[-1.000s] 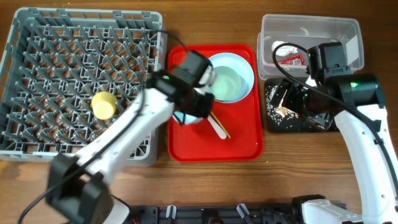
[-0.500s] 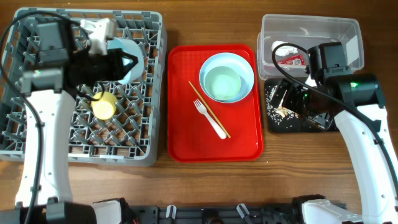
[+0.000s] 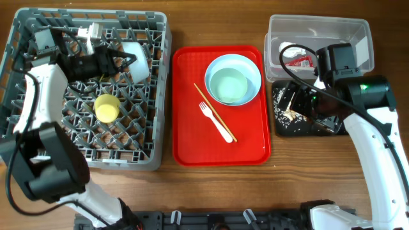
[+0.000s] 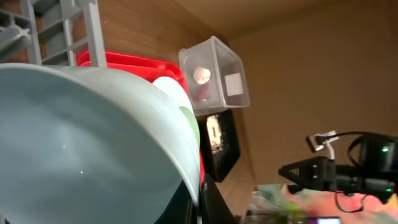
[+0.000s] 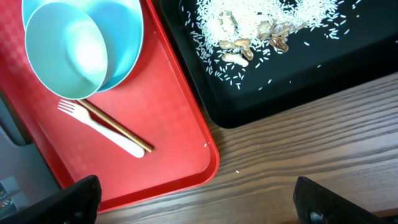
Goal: Sort waste into correct bins and load items into the dishwasher rack
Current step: 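Move the left gripper back to the pale-green bowl on the plate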
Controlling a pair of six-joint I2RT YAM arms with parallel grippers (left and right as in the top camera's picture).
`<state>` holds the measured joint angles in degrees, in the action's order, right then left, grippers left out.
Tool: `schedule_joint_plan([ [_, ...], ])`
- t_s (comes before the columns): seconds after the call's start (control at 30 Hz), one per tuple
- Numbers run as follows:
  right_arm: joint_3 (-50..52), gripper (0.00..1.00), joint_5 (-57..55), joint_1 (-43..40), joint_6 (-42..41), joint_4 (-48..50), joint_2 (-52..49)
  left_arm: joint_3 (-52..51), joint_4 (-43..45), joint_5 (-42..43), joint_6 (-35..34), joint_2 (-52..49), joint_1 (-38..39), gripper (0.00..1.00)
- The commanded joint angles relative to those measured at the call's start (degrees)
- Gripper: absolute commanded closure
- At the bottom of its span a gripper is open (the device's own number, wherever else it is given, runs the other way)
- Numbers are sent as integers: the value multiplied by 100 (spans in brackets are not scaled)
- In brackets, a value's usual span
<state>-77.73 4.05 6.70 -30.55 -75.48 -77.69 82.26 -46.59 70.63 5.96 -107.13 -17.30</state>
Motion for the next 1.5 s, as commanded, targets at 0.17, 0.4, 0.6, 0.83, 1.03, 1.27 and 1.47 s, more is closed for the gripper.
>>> schedule_joint_plan([
  [0.17,-90,0,28,-2,52,-28,33,90,-446,-968,116,-328,-664,95],
  [0.4,-90,0,28,-2,52,-26,33,90,-732,-1329,111,-326,-1266,25],
  [0.6,-90,1,26,-2,55,-26,33,92,-831,-1309,-76,-273,-1668,0],
  [0.83,-90,0,26,-2,55,-26,33,103,-704,-1224,-343,629,-1567,0],
  [1.03,-105,0,-83,-4,-116,-76,33,103,-511,-3484,-981,1799,177,0],
  [1.27,-439,0,-361,-822,-92,-636,116,734,-328,-5779,-1849,1751,2931,0],
  [1.47,-479,0,-297,-1521,367,-824,199,2708,-1257,-6046,-2015,688,3954,0],
])
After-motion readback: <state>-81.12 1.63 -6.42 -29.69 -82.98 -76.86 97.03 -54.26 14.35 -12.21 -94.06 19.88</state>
